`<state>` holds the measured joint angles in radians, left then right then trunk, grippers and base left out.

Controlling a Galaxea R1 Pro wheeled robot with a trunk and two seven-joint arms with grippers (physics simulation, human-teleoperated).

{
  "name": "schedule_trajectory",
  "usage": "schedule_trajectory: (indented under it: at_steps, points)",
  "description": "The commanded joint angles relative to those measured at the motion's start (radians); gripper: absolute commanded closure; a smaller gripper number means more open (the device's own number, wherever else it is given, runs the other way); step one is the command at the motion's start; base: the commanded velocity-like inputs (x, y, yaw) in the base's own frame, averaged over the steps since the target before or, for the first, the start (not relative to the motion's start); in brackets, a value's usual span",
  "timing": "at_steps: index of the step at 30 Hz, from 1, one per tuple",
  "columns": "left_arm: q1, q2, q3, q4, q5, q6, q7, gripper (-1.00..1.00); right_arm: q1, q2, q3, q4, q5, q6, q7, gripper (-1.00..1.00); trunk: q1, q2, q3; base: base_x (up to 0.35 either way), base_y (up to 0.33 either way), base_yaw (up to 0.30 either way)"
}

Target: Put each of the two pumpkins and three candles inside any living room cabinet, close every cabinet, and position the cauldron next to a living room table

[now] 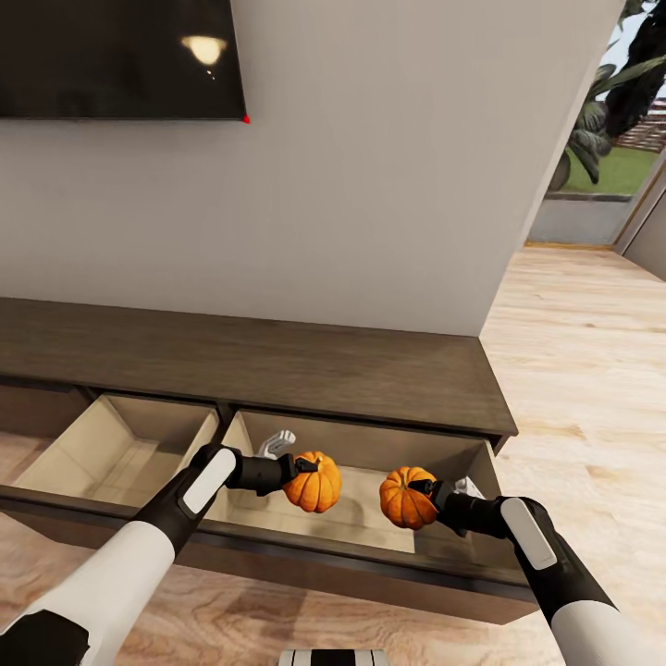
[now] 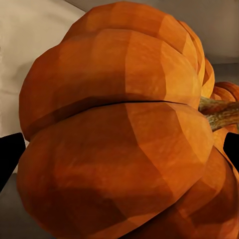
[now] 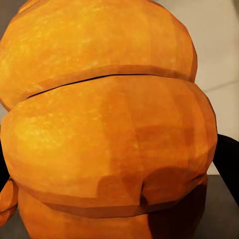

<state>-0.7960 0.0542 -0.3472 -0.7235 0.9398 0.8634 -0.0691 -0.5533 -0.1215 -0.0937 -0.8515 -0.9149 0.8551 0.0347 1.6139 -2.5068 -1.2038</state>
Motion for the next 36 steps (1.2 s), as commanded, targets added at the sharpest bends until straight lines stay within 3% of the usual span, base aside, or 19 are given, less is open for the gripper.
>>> schedule_trajectory:
  at_steps: [1, 13, 14, 26, 27, 36]
  points:
    - [-0.001, 0.001, -0.003, -0.001, -0.009, 0.000, -0.006, 1.00, 0.000, 0.000, -0.002, 0.000, 0.002, 0.005, 0.004, 1.00, 0.000, 0.000, -0.001, 0.000, 0.000, 0.000]
    - [0.000, 0.001, -0.003, -0.001, -0.009, -0.001, -0.006, 1.00, 0.000, 0.000, -0.001, 0.000, 0.002, 0.005, 0.001, 1.00, 0.000, 0.000, -0.001, 0.000, 0.000, 0.000]
    - [0.000, 0.001, -0.003, -0.001, -0.009, -0.001, -0.006, 1.00, 0.000, 0.000, -0.001, 0.000, 0.002, 0.005, 0.001, -1.00, 0.000, 0.000, -0.001, 0.000, 0.000, 0.000]
    - [0.000, 0.001, -0.003, -0.001, -0.009, -0.001, -0.006, 1.00, 0.000, 0.002, -0.001, 0.000, 0.002, 0.005, 0.001, -1.00, 0.000, 0.000, -0.001, 0.000, 0.000, 0.000]
    - [0.000, 0.001, -0.003, -0.001, -0.009, -0.001, -0.006, -1.00, 0.000, 0.002, -0.001, 0.000, 0.002, 0.005, 0.001, -1.00, 0.000, 0.000, -0.001, 0.000, 0.000, 0.000]
    - [0.000, 0.001, -0.003, -0.001, -0.009, -0.002, -0.008, -1.00, 0.000, 0.002, -0.001, 0.000, 0.002, 0.005, 0.001, -1.00, 0.000, 0.000, -0.001, 0.000, 0.000, 0.000]
